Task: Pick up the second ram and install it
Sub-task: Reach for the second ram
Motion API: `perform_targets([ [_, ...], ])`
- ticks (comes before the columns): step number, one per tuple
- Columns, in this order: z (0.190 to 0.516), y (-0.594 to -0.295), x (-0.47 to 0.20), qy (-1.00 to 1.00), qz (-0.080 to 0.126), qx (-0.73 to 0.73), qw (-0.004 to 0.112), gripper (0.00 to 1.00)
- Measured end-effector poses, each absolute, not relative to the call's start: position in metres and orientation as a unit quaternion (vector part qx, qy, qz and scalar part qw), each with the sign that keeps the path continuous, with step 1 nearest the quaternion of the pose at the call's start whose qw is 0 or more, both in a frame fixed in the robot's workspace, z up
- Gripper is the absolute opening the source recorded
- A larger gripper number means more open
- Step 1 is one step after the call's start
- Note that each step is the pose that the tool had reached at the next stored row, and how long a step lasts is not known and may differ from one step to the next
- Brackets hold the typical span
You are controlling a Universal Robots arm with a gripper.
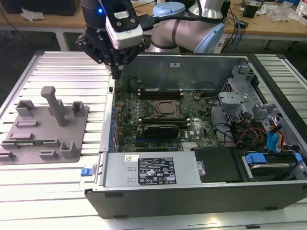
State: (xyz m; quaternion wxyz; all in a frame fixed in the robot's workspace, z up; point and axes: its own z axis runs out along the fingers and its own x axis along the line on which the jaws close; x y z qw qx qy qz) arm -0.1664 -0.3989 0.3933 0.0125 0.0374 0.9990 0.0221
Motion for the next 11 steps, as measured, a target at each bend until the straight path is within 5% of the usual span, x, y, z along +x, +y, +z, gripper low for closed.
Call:
perform_targets([
  [11, 0.393, -0.399, -0.186, 0.999, 0.022, 0.037, 0.013, 0.08],
])
